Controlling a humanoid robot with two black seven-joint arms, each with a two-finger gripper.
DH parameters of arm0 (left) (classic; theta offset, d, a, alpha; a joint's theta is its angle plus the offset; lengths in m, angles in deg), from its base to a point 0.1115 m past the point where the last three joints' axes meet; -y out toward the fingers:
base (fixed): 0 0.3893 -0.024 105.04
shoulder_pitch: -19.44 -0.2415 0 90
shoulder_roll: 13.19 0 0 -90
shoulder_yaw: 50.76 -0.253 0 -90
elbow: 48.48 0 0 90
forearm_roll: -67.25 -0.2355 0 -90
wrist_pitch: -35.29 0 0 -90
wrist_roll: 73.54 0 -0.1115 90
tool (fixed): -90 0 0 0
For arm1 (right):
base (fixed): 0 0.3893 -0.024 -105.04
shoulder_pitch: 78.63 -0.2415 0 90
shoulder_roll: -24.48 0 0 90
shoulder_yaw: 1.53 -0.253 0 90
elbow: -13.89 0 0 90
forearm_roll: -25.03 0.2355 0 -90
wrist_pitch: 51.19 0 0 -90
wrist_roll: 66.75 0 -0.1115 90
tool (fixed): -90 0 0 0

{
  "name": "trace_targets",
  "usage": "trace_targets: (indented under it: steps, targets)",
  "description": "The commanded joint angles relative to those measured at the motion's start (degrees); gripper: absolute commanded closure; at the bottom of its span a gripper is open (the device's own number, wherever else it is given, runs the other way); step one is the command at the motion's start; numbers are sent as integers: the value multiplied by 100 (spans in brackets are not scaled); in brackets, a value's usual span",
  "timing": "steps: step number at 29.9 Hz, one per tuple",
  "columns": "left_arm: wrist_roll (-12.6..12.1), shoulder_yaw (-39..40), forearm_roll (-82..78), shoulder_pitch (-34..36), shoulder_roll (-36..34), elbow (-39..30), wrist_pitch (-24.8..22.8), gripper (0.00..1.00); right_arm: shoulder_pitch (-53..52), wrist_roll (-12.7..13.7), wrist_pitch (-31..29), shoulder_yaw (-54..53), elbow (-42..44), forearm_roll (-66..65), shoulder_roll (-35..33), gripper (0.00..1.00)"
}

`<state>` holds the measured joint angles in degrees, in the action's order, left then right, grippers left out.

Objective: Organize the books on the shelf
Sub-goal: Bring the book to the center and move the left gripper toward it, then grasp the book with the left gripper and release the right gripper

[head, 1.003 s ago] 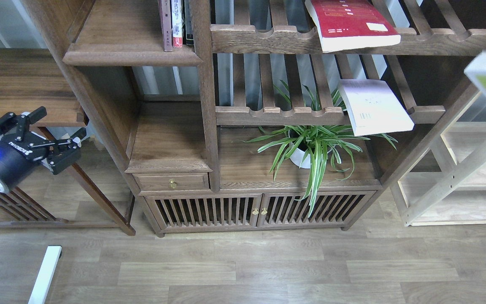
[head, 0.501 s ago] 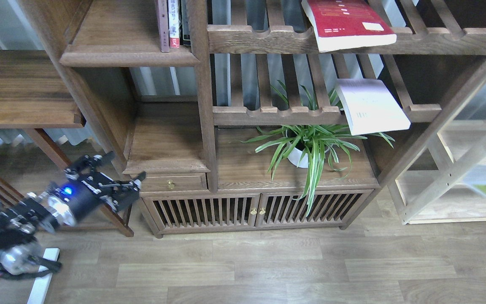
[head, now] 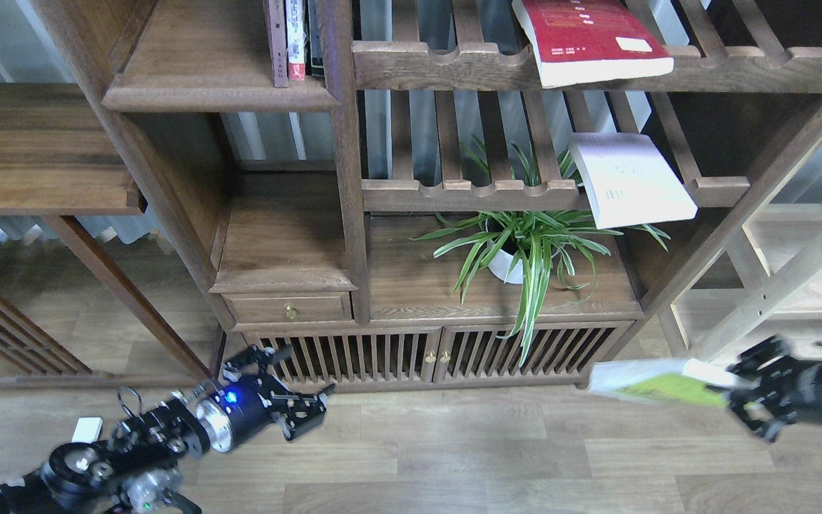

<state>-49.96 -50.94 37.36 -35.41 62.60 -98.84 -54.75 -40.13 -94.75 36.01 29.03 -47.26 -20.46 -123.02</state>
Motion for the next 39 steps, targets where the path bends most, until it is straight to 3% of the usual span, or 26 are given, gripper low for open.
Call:
trace_targets:
  steps: [1, 8, 14, 19, 31, 39]
  targets:
    - [6, -96, 0, -34, 278, 131, 13, 1, 219, 0, 252, -7, 33, -47, 590, 97]
    - [-38, -684, -44, 378, 762, 509, -294, 0, 360, 0, 683, 46, 33, -109, 1328, 97]
    - [-459, -1282, -52, 1028, 1157, 571, -347, 0, 255, 0, 807, 46, 33, -293, 1610, 97]
    - [-539, -1634, -61, 1503, 1422, 842, -444, 0, -105, 0, 798, 81, 24, -363, 1725, 97]
    - [-934, -1696, -61, 2014, 1422, 975, -812, 1, -844, 0, 692, 64, 16, -364, 2295, 97]
    - [-996, -1705, -61, 2155, 1422, 1063, -936, 1, -1011, 0, 683, 90, 7, -206, 2980, 97]
